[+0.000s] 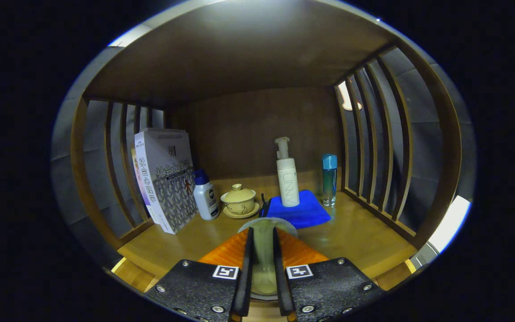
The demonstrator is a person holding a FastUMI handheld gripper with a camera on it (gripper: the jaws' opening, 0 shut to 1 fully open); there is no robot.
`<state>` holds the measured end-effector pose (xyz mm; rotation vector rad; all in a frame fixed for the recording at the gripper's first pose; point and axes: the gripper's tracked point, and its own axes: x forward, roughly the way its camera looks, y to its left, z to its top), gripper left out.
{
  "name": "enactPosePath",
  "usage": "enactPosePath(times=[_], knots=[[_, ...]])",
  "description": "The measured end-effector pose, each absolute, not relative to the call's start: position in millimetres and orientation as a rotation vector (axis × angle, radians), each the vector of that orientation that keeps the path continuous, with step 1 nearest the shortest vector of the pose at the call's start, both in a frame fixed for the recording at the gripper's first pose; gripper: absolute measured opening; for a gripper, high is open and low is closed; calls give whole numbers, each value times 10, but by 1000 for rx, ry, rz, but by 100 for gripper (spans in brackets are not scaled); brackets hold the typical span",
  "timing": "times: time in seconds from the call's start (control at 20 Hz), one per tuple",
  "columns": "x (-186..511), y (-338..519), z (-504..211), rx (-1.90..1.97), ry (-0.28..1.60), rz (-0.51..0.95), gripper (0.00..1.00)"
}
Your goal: Pull open the drawer, take out the items inside it, and place them on the countertop above the cabinet.
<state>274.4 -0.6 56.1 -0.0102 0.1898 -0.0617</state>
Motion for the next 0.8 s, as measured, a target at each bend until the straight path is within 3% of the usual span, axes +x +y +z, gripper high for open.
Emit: enactPosePath(times=[0.1, 0.3, 0.8], knots=[[2760, 51, 491, 1, 217, -44, 29], [2629, 77, 600, -81, 163, -29, 93], [1625, 400, 968, -140, -11, 99, 94]])
